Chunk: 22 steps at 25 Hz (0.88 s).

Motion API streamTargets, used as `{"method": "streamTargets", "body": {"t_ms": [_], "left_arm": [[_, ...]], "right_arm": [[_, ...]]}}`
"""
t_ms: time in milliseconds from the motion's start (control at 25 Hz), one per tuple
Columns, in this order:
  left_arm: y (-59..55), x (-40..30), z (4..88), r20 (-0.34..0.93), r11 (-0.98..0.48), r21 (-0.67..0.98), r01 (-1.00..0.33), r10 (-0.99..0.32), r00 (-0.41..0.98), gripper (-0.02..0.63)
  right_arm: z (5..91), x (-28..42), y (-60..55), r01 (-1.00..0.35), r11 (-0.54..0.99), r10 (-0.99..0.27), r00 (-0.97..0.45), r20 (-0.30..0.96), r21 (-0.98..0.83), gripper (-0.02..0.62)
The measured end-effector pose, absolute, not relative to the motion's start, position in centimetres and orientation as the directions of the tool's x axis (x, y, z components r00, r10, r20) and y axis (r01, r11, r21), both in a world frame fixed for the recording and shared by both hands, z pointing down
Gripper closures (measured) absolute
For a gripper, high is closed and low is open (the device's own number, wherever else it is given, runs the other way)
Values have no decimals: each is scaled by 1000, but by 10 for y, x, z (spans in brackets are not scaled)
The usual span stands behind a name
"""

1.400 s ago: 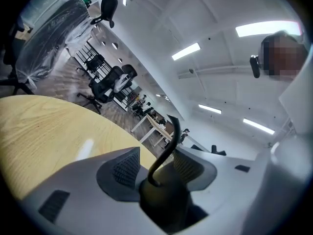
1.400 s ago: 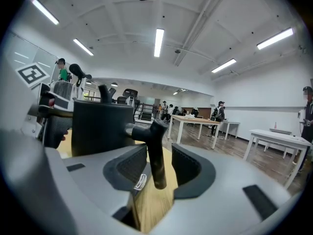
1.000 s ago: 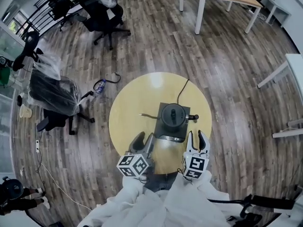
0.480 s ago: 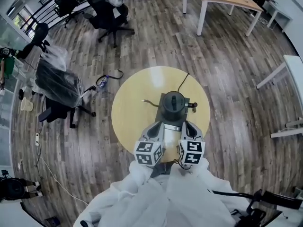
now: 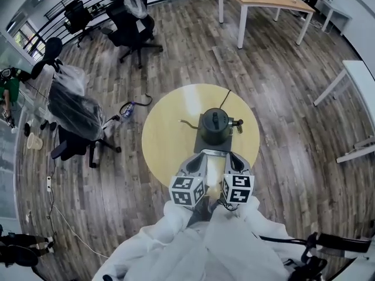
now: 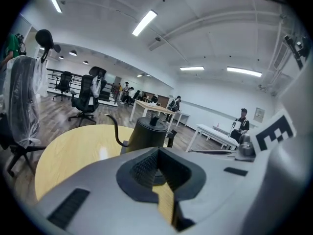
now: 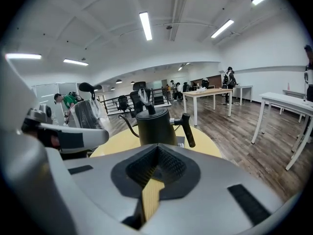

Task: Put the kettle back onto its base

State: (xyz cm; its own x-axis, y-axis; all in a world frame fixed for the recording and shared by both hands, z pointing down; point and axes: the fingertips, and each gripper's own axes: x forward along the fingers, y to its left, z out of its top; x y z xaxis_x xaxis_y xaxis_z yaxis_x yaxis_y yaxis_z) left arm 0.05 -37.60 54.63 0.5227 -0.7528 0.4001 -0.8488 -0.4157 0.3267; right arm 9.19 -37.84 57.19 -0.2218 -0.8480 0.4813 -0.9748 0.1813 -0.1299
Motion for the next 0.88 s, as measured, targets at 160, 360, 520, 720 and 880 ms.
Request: {"method": "streamTargets", "body": {"t_ms": [160,360,520,720,880], "left_arm": [[-333,-13,540,368,-439,316,-841,-760,535,606],[-264,-48,558,394,-409,325,-853,-761,515,606],[-214,-69,562,445,-368,291,-883,-765,466,606],[-166,-65,543,439,-381,310,-871,-755,487,606],[-139,-64,532,430,-378,311,-872,-762,484,606]], "right_arm": [[564,80,-334,-981,152,-870,-189,456,-116,583],[570,61,-253,-987,135,-871,-162,465,-92,583],[563,61,-194,-990,103,-875,-136,464,-96,583],[545,64,-152,-992,97,-887,-125,445,-86,583],[539,54,-133,-986,138,-886,-163,435,-89,583]]}}
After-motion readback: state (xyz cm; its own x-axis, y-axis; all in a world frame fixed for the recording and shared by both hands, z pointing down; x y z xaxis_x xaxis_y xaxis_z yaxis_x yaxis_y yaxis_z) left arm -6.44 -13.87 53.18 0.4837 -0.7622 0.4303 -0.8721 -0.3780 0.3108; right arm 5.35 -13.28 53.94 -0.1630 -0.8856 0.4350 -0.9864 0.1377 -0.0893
